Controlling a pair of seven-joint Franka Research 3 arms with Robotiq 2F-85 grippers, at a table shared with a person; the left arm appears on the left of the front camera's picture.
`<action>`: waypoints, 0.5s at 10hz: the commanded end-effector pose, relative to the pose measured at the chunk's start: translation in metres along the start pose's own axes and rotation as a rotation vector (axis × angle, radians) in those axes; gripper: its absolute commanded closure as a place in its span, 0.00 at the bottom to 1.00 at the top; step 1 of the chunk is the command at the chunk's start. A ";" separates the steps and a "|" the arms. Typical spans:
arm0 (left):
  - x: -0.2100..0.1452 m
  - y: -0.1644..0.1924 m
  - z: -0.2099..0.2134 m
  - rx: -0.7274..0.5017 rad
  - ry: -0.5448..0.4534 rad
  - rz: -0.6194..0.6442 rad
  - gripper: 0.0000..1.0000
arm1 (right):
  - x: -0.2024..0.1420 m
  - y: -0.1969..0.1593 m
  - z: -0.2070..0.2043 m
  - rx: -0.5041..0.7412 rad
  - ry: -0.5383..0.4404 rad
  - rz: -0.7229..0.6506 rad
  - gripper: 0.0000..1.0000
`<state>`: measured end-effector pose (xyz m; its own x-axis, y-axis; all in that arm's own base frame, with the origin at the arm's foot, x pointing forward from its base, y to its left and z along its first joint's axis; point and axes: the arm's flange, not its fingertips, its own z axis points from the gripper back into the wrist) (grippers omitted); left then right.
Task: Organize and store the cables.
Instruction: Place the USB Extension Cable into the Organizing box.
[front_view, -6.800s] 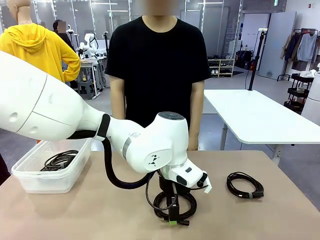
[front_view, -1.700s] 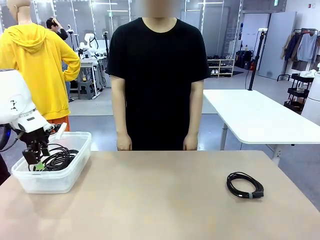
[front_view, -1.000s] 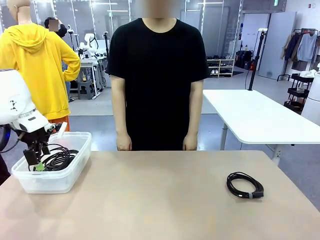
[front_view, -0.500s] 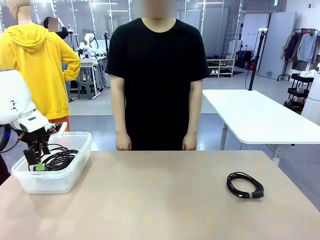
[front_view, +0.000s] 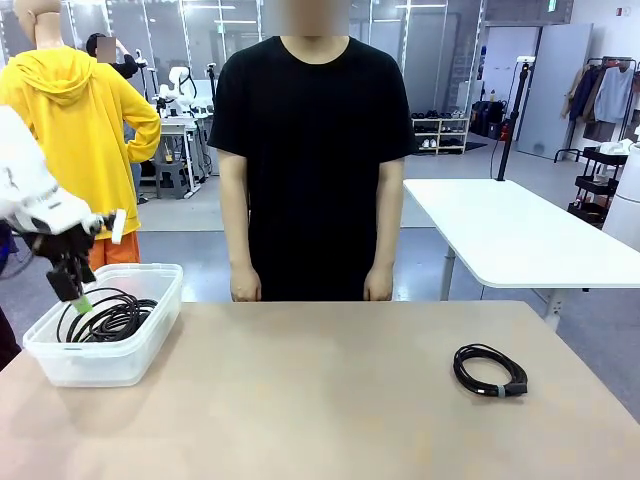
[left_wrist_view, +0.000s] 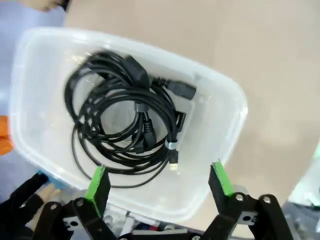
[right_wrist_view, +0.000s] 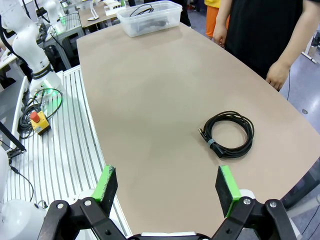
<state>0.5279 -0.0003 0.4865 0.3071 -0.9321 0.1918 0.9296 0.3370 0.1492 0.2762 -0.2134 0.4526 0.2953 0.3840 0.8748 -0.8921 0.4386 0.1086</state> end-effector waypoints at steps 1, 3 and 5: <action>-0.012 -0.027 0.038 0.002 -0.123 0.172 0.00 | 0.001 0.001 0.001 -0.002 -0.010 0.011 0.00; -0.026 -0.065 0.059 0.038 -0.185 0.321 0.00 | 0.001 0.001 0.001 -0.002 -0.010 0.011 0.00; -0.053 -0.117 0.068 0.033 -0.337 0.406 0.00 | 0.001 0.001 0.001 -0.002 -0.010 0.011 0.00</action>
<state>0.4229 0.0200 0.5357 0.5652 -0.6842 0.4608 0.7647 0.6441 0.0184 0.2763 -0.2133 0.4526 0.2956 0.3841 0.8747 -0.8920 0.4386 0.1089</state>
